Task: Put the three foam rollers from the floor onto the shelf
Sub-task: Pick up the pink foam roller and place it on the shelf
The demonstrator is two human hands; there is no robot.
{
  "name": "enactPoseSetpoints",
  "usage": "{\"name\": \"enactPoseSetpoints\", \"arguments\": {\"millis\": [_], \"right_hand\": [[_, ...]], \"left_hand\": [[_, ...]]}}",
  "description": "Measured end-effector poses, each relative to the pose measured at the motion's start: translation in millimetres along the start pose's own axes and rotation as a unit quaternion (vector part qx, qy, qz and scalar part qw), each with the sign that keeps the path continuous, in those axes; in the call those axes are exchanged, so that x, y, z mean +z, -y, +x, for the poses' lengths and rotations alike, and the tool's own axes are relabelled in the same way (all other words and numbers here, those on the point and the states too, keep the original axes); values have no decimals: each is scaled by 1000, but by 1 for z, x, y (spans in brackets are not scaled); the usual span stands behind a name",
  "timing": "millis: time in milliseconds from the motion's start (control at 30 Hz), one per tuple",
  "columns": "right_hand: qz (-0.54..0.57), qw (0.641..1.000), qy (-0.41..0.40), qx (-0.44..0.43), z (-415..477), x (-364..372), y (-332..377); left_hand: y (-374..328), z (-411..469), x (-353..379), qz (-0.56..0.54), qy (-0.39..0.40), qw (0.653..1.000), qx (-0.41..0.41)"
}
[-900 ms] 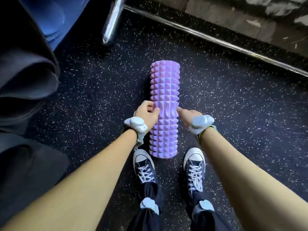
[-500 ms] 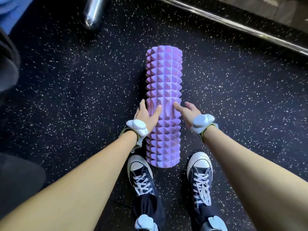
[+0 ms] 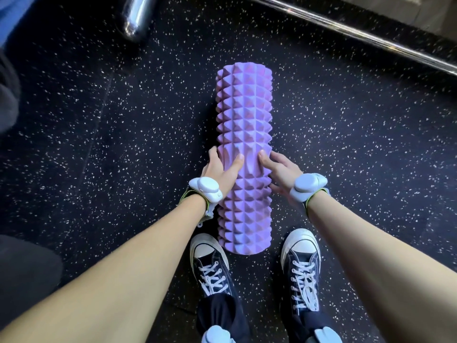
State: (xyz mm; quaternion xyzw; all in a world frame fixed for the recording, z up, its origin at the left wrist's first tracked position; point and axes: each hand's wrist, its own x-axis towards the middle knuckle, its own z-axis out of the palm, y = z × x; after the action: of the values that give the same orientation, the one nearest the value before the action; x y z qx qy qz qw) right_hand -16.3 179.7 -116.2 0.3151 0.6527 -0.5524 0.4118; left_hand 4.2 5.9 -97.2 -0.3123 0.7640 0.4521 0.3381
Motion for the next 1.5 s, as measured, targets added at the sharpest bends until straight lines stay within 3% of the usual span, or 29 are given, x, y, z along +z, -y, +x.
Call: {"name": "enactPoseSetpoints", "arguments": {"millis": [367,767,933,1033,1300,1500], "right_hand": [[5,999,-23,-28,-99,18,74],[15,998,-49,-45,-342,33,253],[-10,996,-80,-37,-490,30,335],[-3,993,-98,-59,-533,25,351],[-53,996,-51,-48,-693,24,410],[-122,988,-7,-96,-756,42,443]], "left_hand": [[-70,-87,-60,-21,-8,1000,5],[-224,-281,-190,-34,-52,998,22],[-301,-414,-245,-56,-81,993,60],[-326,-470,-264,-54,-95,991,79],[-356,-616,-310,-91,-125,985,80],[-365,-677,-334,-136,-179,972,68]]}}
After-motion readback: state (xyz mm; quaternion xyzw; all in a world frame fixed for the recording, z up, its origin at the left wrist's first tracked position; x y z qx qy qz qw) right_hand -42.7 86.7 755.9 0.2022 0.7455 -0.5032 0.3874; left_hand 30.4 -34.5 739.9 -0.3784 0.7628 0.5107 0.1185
